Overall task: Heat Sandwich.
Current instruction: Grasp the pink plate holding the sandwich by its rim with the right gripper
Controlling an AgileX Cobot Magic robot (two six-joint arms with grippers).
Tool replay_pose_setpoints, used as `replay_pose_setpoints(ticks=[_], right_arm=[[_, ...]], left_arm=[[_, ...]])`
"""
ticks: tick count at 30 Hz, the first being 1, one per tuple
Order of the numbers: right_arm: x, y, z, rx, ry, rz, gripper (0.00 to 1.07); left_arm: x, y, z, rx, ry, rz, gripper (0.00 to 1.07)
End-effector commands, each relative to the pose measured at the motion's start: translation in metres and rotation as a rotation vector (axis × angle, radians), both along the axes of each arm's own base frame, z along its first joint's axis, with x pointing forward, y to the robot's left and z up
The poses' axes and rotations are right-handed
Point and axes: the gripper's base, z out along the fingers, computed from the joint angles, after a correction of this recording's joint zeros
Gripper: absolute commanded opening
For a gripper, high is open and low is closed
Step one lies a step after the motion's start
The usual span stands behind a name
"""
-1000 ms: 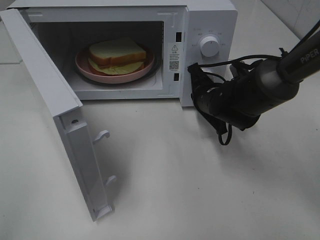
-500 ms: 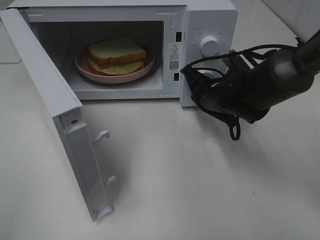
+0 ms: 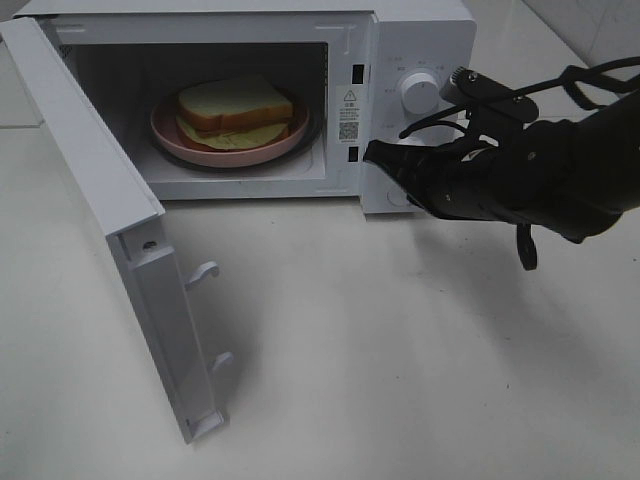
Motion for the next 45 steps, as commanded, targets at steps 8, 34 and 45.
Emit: replay_pose_setpoints(ticks=[8,34,45], right_arm=[[-0.047,-0.015,0.02,-0.145,0.04,0.245,0.06],[-0.122,-0.038,0.085,-0.583,0.05,0.898,0.65],[-0.135,-0.051,0.14,-0.861,0.052,1.173,0.66]], left_arm=[[-0.002,0.0,0.001,-0.001,-0.03,0.006,0.71],[-0.002,0.0,0.001,-0.001,-0.03,0.006,0.71],[-0.002,0.0,0.001,-0.001,-0.03,0.006,0.71]])
